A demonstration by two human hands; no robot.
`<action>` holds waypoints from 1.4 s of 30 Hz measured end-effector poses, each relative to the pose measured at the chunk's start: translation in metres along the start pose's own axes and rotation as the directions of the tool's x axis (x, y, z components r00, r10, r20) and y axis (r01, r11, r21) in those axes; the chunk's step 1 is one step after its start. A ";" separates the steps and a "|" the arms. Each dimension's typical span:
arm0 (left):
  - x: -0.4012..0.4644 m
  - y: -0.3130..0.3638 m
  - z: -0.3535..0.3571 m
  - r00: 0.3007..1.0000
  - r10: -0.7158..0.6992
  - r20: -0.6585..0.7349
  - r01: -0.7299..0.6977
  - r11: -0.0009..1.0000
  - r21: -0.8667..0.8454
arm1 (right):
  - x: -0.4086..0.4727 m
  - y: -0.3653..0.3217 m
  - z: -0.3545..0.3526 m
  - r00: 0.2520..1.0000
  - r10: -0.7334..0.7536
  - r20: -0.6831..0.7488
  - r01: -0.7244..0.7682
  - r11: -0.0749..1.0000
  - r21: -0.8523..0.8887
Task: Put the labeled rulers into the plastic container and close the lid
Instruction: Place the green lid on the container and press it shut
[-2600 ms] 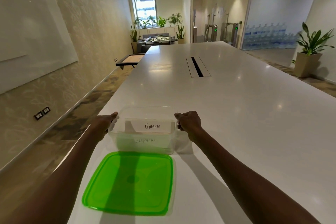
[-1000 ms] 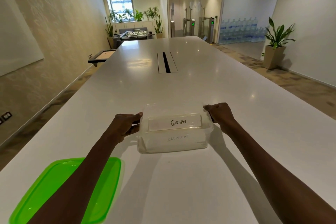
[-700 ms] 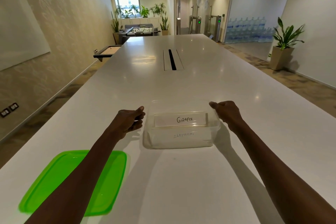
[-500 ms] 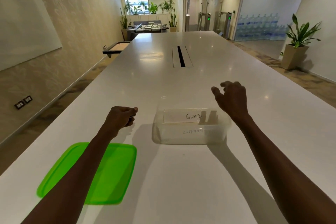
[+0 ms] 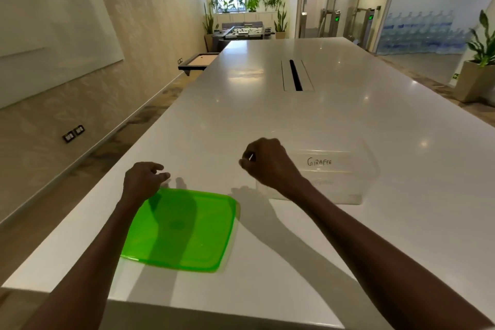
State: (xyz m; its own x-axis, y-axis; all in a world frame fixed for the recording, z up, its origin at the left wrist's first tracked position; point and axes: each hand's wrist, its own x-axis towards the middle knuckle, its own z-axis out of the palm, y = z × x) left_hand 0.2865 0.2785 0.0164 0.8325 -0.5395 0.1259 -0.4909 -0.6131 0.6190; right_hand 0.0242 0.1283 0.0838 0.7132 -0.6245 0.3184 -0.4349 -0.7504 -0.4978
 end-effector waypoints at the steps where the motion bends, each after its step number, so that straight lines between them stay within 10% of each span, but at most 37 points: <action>1: -0.001 -0.007 -0.002 1.000 -0.008 0.001 0.008 0.999 0.031 | -0.001 -0.001 0.011 0.998 0.042 0.051 -0.042 0.999 -0.007; 13: -0.016 -0.047 -0.018 0.998 -0.053 0.018 0.051 0.991 0.121 | -0.020 -0.002 0.077 0.891 0.293 0.346 -0.304 0.952 -0.022; 27: 0.001 0.006 -0.045 0.973 0.055 -0.226 -0.088 0.987 -0.135 | -0.008 -0.020 0.034 0.979 0.190 0.069 -0.196 0.975 0.104; 36: 0.001 0.068 -0.076 0.799 0.178 -0.574 -0.306 0.943 -0.133 | 0.004 -0.016 -0.008 0.984 0.170 -0.050 -0.153 0.959 0.237; 42: 0.000 0.104 -0.085 0.664 0.156 -0.731 -0.524 0.795 -0.306 | 0.010 -0.015 -0.042 0.936 0.331 0.122 -0.301 0.572 0.763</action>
State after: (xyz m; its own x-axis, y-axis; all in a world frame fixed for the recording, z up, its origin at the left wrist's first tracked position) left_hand 0.2569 0.2639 0.1469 0.6638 -0.0321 0.7472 -0.7479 -0.0285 0.6632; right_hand 0.0146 0.1244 0.1286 0.5903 -0.8064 0.0351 -0.0438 -0.0755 -0.9962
